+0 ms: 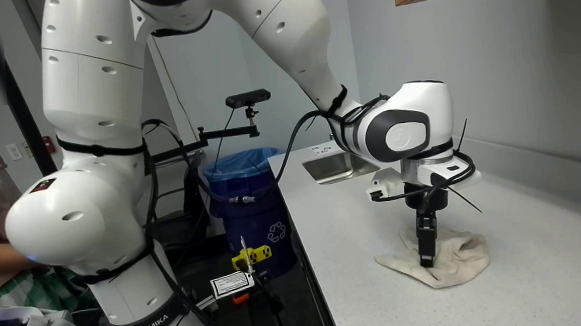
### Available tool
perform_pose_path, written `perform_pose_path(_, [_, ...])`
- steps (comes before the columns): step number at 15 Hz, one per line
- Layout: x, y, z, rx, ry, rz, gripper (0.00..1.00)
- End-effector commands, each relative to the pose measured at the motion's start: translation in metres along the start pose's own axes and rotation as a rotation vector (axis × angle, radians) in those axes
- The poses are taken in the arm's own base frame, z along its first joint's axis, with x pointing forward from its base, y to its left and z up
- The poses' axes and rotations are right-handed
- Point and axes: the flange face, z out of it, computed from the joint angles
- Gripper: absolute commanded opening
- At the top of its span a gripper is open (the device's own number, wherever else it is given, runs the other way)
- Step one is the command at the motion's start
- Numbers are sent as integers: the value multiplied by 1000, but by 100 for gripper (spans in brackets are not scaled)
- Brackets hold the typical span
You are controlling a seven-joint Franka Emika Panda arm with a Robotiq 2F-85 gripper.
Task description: Use the towel to wipe the countertop
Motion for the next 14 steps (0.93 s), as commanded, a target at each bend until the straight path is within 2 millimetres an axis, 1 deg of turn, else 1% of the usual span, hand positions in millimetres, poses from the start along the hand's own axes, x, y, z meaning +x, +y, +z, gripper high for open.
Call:
perform_pose_path(1, [3, -7, -4, -6, 11, -8, 46])
perform_pose_path(2, [2, -11, -7, 0, 18, -18, 38])
perform_pose_path(4, [-3, -23, -17, 12, 34, -51, 25])
perform_pose_path(6, [-11, -42, -29, 19, 60, -107, 9])
perform_pose_path(7, [-16, -56, -37, 29, 74, -144, 0])
perform_pose_path(8, [-22, -70, -44, 39, 87, -180, 0])
perform_pose_path(9, [-31, -88, -54, 57, 104, -228, 0])
perform_pose_path(10, [-40, -104, -63, 79, 116, -275, 3])
perform_pose_path(11, [-51, -122, -73, 106, 124, -322, 1])
perform_pose_path(14, [-92, -167, -97, 174, 136, -475, 2])
